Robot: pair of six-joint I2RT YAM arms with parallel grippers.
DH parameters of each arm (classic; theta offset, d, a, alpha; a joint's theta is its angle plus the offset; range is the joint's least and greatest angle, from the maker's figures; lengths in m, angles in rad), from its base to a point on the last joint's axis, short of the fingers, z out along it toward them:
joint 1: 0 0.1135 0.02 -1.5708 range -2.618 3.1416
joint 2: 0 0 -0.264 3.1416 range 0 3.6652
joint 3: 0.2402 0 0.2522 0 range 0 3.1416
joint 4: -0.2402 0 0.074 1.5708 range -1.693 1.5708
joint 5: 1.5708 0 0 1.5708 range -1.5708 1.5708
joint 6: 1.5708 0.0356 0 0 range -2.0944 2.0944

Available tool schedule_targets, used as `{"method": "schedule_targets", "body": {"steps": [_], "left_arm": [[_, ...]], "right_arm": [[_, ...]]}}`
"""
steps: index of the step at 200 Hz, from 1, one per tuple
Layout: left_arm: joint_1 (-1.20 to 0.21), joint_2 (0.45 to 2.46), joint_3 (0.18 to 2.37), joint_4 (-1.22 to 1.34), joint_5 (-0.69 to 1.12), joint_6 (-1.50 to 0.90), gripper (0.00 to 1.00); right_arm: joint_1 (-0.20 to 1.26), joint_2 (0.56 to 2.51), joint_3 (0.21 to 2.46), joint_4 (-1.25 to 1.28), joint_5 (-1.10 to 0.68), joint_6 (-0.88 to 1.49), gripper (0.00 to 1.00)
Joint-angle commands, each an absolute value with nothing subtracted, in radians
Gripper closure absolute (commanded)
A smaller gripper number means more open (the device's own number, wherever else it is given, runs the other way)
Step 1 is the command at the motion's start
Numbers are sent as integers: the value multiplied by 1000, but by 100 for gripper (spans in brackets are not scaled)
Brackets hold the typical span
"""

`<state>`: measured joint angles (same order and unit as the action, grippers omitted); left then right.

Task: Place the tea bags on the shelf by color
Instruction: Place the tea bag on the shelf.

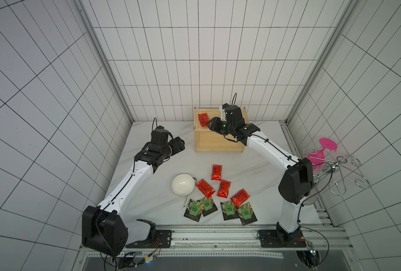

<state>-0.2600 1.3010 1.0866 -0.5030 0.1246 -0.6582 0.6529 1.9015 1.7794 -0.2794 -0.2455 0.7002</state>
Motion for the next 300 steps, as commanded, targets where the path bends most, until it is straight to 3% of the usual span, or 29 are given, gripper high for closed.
{"method": "schedule_targets", "body": {"steps": [1, 116, 300], "left_arm": [[-259, 1323, 1111, -460, 170, -673, 21], [-264, 1357, 1090, -452, 180, -656, 21], [-261, 1355, 1062, -439, 191, -655, 22]], "right_arm": [[629, 1914, 1861, -319, -242, 609, 61], [574, 2198, 2160, -378, -364, 631, 59], [620, 2233, 2225, -355, -382, 692, 61]]}}
